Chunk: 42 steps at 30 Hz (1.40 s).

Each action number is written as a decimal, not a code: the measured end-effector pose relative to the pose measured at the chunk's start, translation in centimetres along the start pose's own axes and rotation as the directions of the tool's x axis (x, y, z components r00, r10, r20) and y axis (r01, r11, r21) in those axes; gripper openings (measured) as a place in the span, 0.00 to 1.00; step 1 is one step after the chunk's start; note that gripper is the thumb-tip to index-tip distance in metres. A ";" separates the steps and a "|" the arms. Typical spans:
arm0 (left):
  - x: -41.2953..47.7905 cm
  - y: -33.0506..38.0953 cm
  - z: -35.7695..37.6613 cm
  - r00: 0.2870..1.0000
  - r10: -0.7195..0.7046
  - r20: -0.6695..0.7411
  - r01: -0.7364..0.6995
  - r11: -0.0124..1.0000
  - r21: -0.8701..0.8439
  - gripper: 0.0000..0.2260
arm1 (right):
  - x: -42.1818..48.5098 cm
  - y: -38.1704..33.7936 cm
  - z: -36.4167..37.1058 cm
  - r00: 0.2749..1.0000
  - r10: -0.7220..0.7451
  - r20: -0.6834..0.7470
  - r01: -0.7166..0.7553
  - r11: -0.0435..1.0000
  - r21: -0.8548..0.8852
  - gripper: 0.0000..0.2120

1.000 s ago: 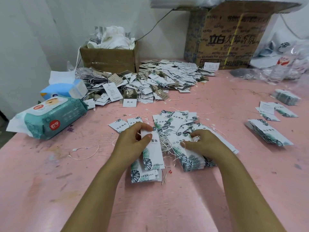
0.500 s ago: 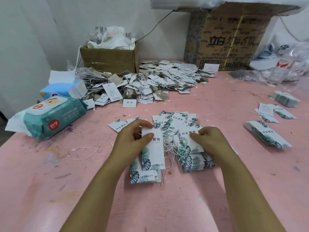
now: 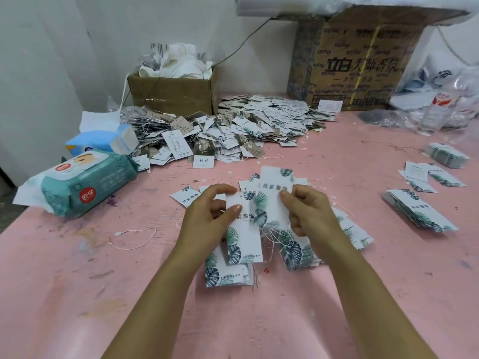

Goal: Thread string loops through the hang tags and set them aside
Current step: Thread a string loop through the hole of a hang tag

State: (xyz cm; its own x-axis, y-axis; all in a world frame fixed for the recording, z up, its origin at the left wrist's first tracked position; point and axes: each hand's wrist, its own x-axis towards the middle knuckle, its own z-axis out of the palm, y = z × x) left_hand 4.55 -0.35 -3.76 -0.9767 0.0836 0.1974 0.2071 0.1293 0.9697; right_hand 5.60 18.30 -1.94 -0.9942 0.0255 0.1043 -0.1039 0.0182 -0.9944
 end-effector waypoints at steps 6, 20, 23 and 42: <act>-0.3 0.6 0.6 1.000 -0.010 -0.018 0.008 0.996 -0.092 0.08 | -0.2 1.1 1.9 0.990 0.040 0.139 -0.012 0.980 -0.197 0.10; -0.2 0.3 0.8 0.999 -0.032 0.020 0.033 0.998 -0.047 0.16 | -0.2 1.1 1.2 0.968 -0.232 -0.096 0.197 0.939 -0.281 0.13; -0.1 0.2 0.9 0.999 -0.042 0.024 0.044 0.997 -0.059 0.15 | -0.2 1.0 1.3 0.938 -0.336 -0.088 0.290 0.898 -0.330 0.13; -0.4 0.8 1.5 1.000 0.013 0.024 -0.013 1.000 -0.014 0.19 | -0.1 1.2 1.3 0.925 -0.355 -0.135 0.273 0.868 -0.415 0.06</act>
State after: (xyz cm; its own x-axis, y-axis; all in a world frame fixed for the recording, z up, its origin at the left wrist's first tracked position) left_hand 5.22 1.20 -3.27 -0.9723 0.1094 0.2068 0.2189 0.1140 0.9691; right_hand 5.58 16.97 -3.13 -0.8791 0.1519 0.4519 -0.3501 0.4375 -0.8283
